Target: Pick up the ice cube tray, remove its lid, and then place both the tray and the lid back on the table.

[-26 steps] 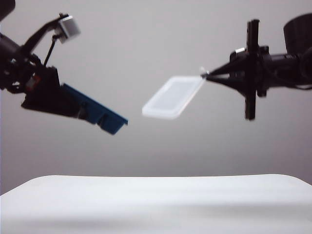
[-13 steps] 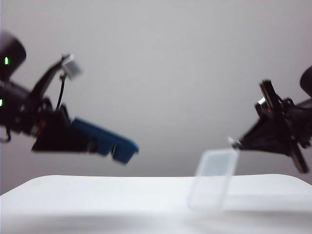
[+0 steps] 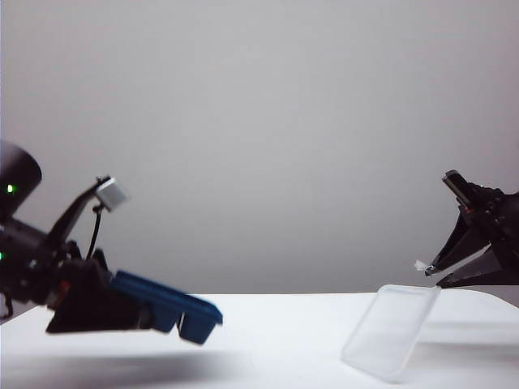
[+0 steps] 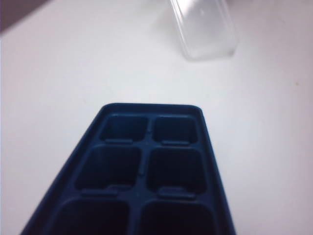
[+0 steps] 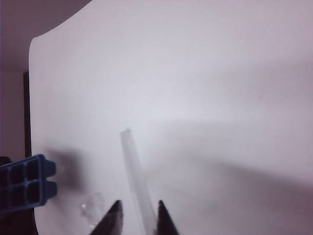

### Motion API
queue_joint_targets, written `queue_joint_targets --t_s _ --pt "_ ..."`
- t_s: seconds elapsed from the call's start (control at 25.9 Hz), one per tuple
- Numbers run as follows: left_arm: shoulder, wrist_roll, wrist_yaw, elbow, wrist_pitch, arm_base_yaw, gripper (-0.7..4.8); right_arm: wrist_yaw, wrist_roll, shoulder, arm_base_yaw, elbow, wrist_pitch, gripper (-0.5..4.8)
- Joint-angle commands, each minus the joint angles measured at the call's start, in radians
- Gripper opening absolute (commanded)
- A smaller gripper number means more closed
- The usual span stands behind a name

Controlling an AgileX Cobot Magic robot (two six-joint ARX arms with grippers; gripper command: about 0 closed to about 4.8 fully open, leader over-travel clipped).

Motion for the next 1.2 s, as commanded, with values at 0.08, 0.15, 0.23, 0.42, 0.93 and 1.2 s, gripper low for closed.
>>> queue_joint_targets --t_s 0.08,0.15,0.23,0.42,0.93,1.2 --pt "0.040 0.006 -0.026 0.000 0.025 0.001 2.76 -0.011 -0.004 -0.003 0.000 0.002 -0.005 1.18" --pt "0.040 0.007 -0.037 0.000 0.018 0.001 2.86 -0.012 -0.004 -0.003 0.000 0.002 -0.011 1.18" --pt "0.040 0.007 -0.046 0.000 0.019 0.001 2.88 -0.012 -0.004 -0.003 0.000 0.002 -0.013 1.18" --pt "0.040 -0.009 -0.103 0.000 0.009 0.001 4.79 -0.034 -0.005 -0.003 0.000 0.002 -0.011 1.18" --pt "-0.047 0.005 -0.368 0.001 0.059 0.002 4.79 -0.093 -0.016 -0.003 0.000 0.002 0.002 1.17" --pt "-0.321 -0.135 -0.564 0.001 -0.217 -0.004 4.79 -0.115 -0.138 -0.032 0.009 0.006 -0.135 -0.07"
